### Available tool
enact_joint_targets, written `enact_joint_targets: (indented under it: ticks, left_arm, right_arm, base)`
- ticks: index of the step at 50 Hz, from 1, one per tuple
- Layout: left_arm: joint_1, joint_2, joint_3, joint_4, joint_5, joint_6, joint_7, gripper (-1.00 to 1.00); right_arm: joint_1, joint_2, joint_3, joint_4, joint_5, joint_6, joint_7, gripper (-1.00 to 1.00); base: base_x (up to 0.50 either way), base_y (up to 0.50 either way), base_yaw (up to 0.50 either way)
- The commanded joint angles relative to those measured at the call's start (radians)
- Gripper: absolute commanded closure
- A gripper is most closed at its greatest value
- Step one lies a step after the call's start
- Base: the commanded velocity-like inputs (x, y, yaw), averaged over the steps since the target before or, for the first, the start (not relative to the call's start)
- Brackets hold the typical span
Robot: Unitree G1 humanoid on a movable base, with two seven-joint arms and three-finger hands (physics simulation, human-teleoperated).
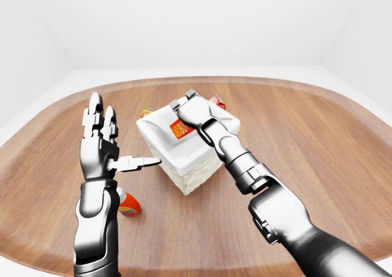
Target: Pick up the butter and put it in the basket.
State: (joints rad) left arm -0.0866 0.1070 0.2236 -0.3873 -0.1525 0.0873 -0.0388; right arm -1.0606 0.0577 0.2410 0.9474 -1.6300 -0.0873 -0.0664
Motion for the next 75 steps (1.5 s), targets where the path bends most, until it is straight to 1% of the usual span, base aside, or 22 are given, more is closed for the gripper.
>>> enact_joint_targets:
  ticks: [1, 22, 24, 26, 27, 28, 30, 33, 34, 35, 36, 38, 54, 58, 63, 65, 66, 68, 69, 72, 73, 75]
  left_arm:
    - [0.0, 0.0, -0.001, 0.002, 0.0, 0.0, 0.001, -1.0]
    - [0.004, 0.0, 0.002, -0.001, -0.001, 0.0, -0.002, -1.0]
    - [0.004, 0.0, 0.001, -0.001, -0.001, 0.0, -0.002, -1.0]
    - [0.004, -0.001, 0.001, 0.0, -0.001, 0.0, -0.002, -1.0]
    - [0.005, -0.001, 0.0, 0.0, 0.0, 0.0, -0.002, -1.0]
    - [0.005, -0.001, 0.0, 0.0, 0.0, 0.0, -0.002, -1.0]
    - [0.005, -0.001, 0.002, -0.002, -0.001, 0.0, -0.001, -1.0]
    - [0.005, -0.001, 0.002, -0.002, -0.001, 0.0, -0.001, -1.0]
    - [0.006, -0.001, 0.002, -0.001, -0.001, 0.0, -0.002, -1.0]
    - [0.006, -0.001, 0.002, -0.001, -0.001, 0.0, -0.002, -1.0]
    - [0.005, -0.001, 0.002, -0.001, -0.001, 0.0, -0.002, -1.0]
    - [0.004, -0.001, 0.002, 0.0, -0.002, 0.0, -0.002, -1.0]
    - [0.0, 0.002, 0.004, 0.001, -0.005, 0.0, -0.002, -1.0]
    - [-0.002, 0.002, 0.004, -0.014, -0.009, 0.0, 0.0, -1.0]
    - [-0.001, 0.003, 0.008, -0.023, -0.013, 0.0, 0.001, -1.0]
    - [-0.004, 0.005, 0.012, -0.028, -0.016, 0.0, 0.002, -1.0]
    - [-0.005, 0.007, 0.012, -0.03, -0.016, 0.0, 0.002, -1.0]
    - [-0.005, 0.007, 0.012, -0.031, -0.016, 0.0, 0.002, -1.0]
    - [-0.01, 0.009, 0.013, -0.032, -0.015, 0.0, 0.004, -1.0]
    - [-0.013, 0.012, 0.013, -0.037, -0.012, 0.0, 0.005, -1.0]
    - [-0.014, 0.011, 0.013, -0.042, -0.012, 0.0, 0.006, -1.0]
    - [-0.015, 0.011, 0.013, -0.042, -0.011, 0.0, 0.006, -1.0]
  right_arm:
    - [-0.013, 0.007, -0.018, -0.01, -0.008, 0.0, -0.016, 1.0]
    - [0.02, -0.003, -0.007, -0.046, -0.013, 0.0, -0.009, 1.0]
    - [0.018, -0.003, -0.006, -0.043, -0.019, 0.0, -0.016, 0.84]
    - [0.016, -0.003, -0.005, -0.041, -0.025, 0.0, -0.024, 0.48]
    - [0.016, -0.003, -0.004, -0.042, -0.029, 0.0, -0.029, 0.38]
    - [0.016, -0.003, -0.004, -0.041, -0.031, 0.0, -0.03, 0.38]
    - [0.017, -0.003, -0.003, -0.041, -0.038, 0.0, -0.034, 0.19]
    - [0.017, -0.003, -0.004, -0.04, -0.04, 0.0, -0.036, 0.19]
    - [0.022, -0.005, 0.0, -0.046, -0.048, 0.0, -0.042, -0.68]
    - [0.022, -0.005, 0.0, -0.046, -0.049, 0.0, -0.043, -0.68]
    - [0.024, -0.006, 0.001, -0.047, -0.054, 0.0, -0.047, -0.93]
    - [0.022, -0.007, 0.0, -0.044, -0.059, 0.0, -0.047, -1.0]
    - [-0.002, -0.011, -0.019, -0.043, -0.053, 0.0, -0.048, -1.0]
    - [-0.025, -0.029, -0.09, -0.07, 0.088, 0.0, 0.051, -1.0]
    - [-0.02, -0.072, -0.129, -0.108, 0.241, 0.0, 0.096, -1.0]
    - [0.017, -0.102, -0.209, -0.176, 0.415, 0.0, 0.156, -1.0]
    - [0.039, -0.116, -0.225, -0.216, 0.489, 0.0, 0.176, -1.0]
    - [0.046, -0.128, -0.199, -0.233, 0.522, 0.0, 0.181, -1.0]
    - [0.099, -0.135, -0.254, -0.291, 0.647, 0.0, 0.215, -1.0]
    - [0.202, -0.152, -0.251, -0.395, 0.838, 0.0, 0.267, -1.0]
    - [0.245, -0.135, -0.264, -0.44, 0.947, 0.0, 0.304, -1.0]
    - [0.252, -0.147, -0.241, -0.455, 0.971, 0.0, 0.299, -1.0]
  base:
    - [0.0, 0.0, 0.0]
    - [0.0, 0.0, 0.0]
    - [0.0, 0.0, 0.0]
    - [0.0, 0.0, 0.0]
    - [0.0, 0.0, 0.0]
    - [0.0, 0.0, 0.0]
    - [0.0, 0.0, 0.0]
    - [0.0, 0.0, 0.0]
    - [0.0, 0.0, 0.0]
    - [0.0, 0.0, 0.0]
    - [0.0, 0.0, 0.0]
    - [0.0, 0.0, 0.0]
    - [0.0, 0.0, 0.0]
    - [0.0, 0.0, 0.0]
    - [0.0, 0.0, 0.0]
    - [0.0, 0.0, 0.0]
    - [0.0, 0.0, 0.0]
    - [0.0, 0.0, 0.0]
    - [0.0, 0.0, 0.0]
    - [0.0, 0.0, 0.0]
    - [0.0, 0.0, 0.0]
    - [0.0, 0.0, 0.0]
